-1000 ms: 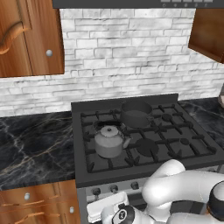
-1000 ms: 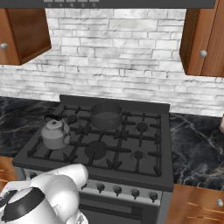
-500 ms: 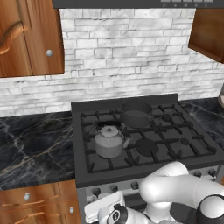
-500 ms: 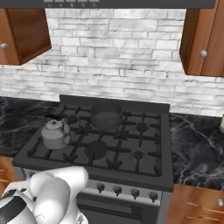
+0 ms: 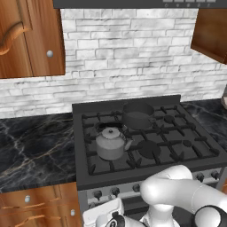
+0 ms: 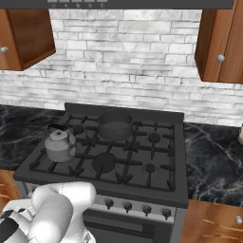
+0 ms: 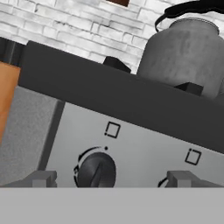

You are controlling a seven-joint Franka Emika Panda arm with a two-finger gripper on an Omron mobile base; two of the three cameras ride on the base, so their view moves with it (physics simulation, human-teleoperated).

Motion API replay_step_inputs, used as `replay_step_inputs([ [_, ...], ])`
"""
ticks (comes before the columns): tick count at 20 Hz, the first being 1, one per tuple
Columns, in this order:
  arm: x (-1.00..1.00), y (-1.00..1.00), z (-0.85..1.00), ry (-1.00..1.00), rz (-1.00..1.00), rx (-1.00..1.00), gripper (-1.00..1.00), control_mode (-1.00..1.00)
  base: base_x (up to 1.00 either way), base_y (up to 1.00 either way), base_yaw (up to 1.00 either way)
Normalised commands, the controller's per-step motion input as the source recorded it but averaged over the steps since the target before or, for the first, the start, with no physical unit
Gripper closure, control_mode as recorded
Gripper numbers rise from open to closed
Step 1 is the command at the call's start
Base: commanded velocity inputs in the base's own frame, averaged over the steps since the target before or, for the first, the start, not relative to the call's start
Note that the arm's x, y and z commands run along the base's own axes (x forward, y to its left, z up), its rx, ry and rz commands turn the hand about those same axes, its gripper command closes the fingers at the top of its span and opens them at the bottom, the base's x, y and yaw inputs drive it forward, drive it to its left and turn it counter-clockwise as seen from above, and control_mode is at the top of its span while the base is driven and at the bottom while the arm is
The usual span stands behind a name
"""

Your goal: Pick the kettle from the counter and place it on a stove burner. Then turn the burner on.

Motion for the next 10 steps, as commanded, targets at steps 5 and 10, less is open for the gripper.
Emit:
replay_step_inputs([
  [5, 0.02, 0.0, 0.0, -0.01, -0.02, 0.04, -1.0, -1.0, 0.0, 0.0, 0.0],
  [10, 0.01, -0.01, 0.0, -0.05, -0.03, 0.14, -1.0, -1.0, 0.0, 0.0, 0.0],
])
